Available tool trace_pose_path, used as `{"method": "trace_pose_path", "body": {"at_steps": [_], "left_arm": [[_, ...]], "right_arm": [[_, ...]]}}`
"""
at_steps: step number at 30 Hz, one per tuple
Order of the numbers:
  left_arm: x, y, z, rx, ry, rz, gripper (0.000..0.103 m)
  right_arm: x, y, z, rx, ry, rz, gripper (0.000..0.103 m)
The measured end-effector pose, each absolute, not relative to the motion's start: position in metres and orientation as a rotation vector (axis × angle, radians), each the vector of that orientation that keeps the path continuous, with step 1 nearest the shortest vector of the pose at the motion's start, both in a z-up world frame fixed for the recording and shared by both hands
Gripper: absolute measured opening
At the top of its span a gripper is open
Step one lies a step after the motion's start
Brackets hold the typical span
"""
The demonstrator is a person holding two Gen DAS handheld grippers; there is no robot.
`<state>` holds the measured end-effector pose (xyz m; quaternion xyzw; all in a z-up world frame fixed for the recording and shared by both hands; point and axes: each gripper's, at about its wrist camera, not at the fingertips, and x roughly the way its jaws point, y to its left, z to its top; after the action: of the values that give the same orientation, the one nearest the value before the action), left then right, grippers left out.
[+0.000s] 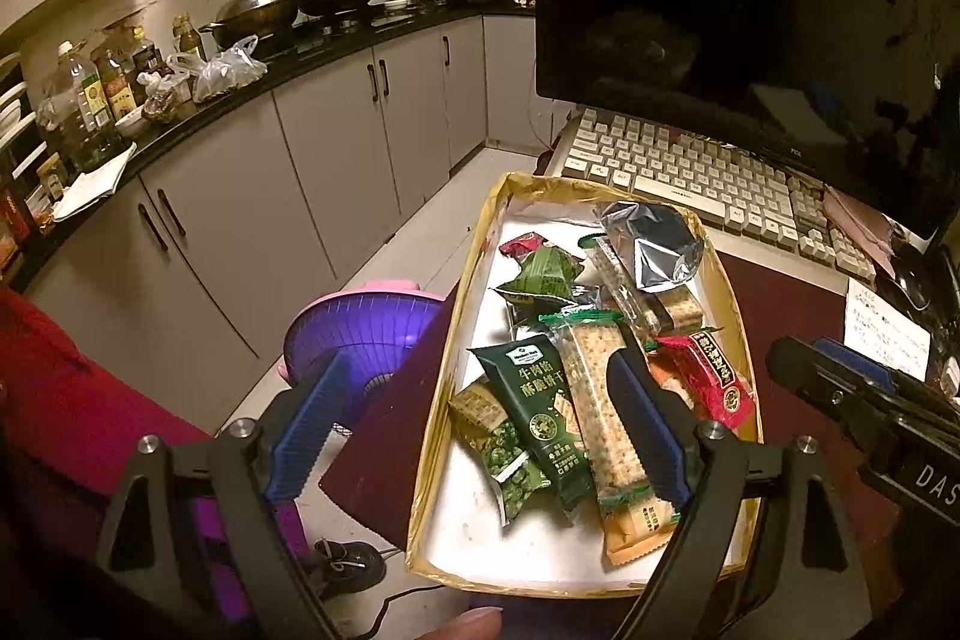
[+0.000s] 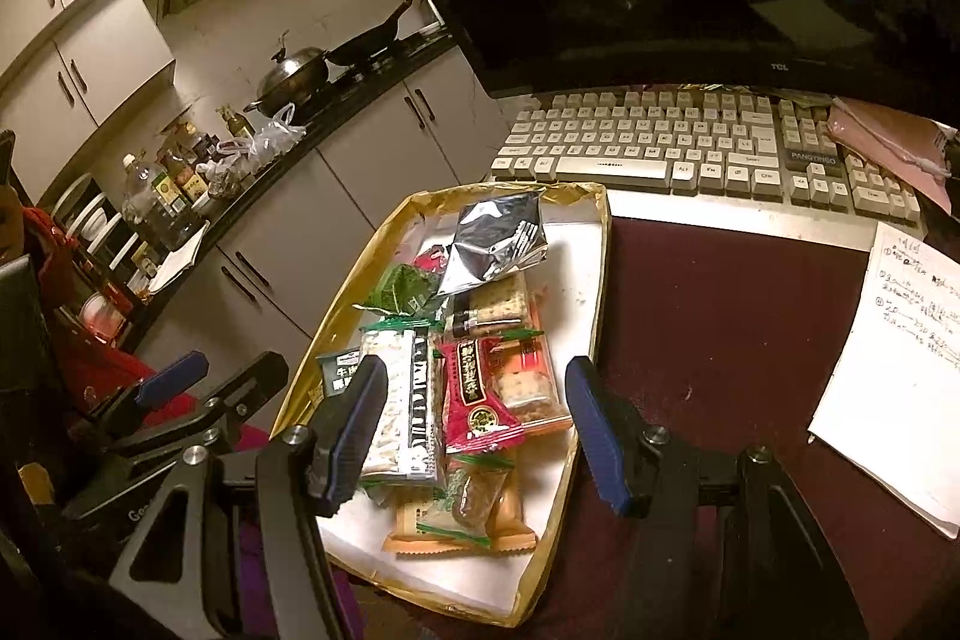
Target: Organize snacks
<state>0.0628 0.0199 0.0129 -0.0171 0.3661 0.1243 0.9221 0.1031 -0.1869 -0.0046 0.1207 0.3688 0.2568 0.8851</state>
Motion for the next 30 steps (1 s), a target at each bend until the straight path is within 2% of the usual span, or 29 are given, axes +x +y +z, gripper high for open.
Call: {"method": "trace_pose_path", "body": {"at_steps": [30], "left_arm": [[0.059, 0.033, 0.007, -0.041, 0.764, 0.259, 0.088]], "right_arm": [[0.098, -0.17, -0.001, 0.188, 0.755, 0.509, 0.062]]}}
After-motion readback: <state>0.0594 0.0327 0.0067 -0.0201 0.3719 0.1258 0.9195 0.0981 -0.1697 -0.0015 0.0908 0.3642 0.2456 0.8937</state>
